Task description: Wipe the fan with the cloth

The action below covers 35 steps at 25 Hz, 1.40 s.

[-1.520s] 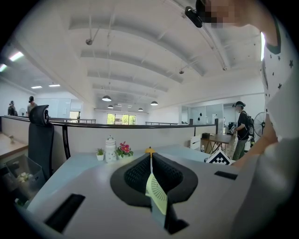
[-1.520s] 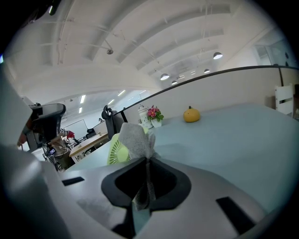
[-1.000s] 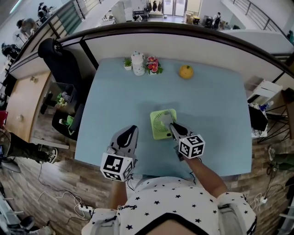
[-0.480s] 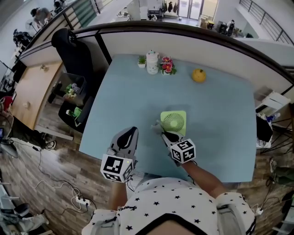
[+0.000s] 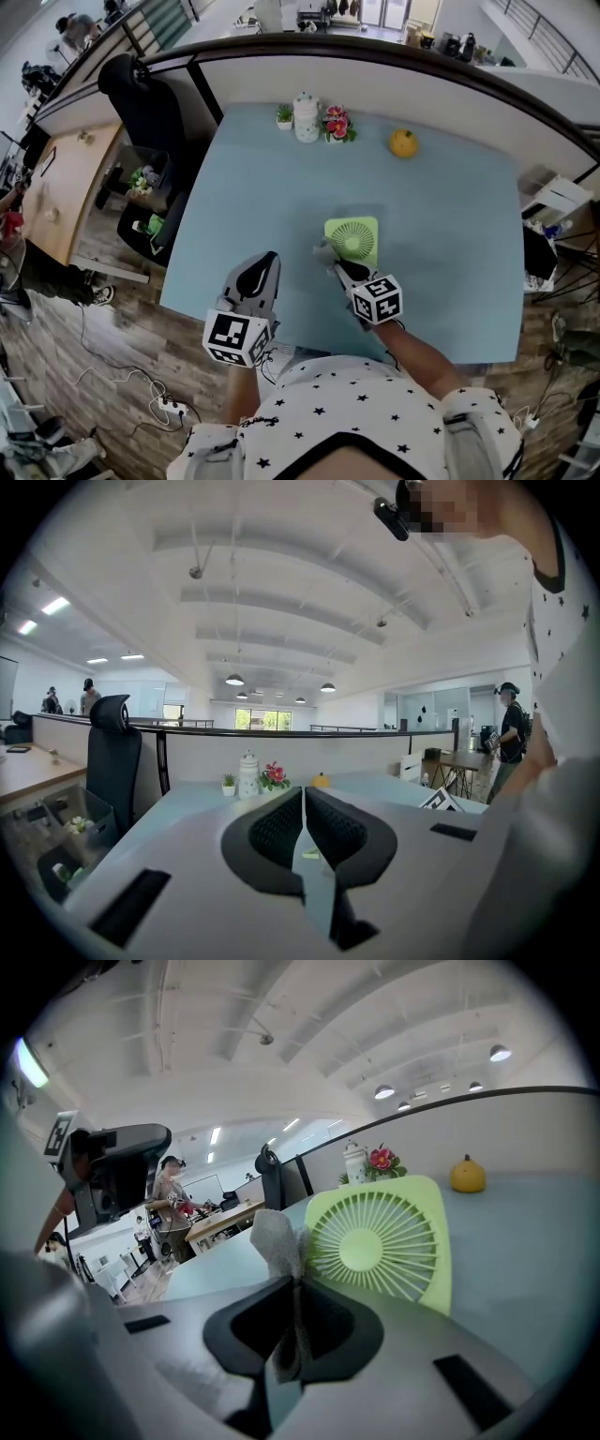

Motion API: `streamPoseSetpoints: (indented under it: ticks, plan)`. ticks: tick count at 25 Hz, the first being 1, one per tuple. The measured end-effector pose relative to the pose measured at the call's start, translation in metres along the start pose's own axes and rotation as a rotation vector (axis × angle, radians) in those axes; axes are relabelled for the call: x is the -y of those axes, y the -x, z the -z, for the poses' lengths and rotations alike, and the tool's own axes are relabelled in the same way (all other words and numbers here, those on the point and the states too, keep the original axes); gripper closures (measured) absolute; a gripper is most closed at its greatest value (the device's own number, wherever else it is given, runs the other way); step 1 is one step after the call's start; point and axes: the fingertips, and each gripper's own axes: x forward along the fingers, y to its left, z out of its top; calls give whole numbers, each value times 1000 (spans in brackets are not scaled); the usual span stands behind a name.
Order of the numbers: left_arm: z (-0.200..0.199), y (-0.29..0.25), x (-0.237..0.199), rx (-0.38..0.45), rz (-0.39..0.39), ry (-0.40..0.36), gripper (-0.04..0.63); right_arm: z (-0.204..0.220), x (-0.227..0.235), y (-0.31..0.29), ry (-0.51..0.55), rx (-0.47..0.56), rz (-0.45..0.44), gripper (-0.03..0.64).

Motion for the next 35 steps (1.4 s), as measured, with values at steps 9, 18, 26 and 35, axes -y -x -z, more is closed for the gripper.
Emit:
streamPoseSetpoints:
  ticks: [9,18,26,35]
  plan:
    - [-7,-22,23,5,84,-18,561,-6,46,33,-71,57,118,591]
    - [-9,-35,42,3,143,-33,561,2,85,66,-150,90,230,591]
    - [-11,-34,45,3,146,-34,561,6,88,69,-157,81,239,591]
    - [-11,-29,41,6,129,-32,561,-21,57,61,-132,136,142,591]
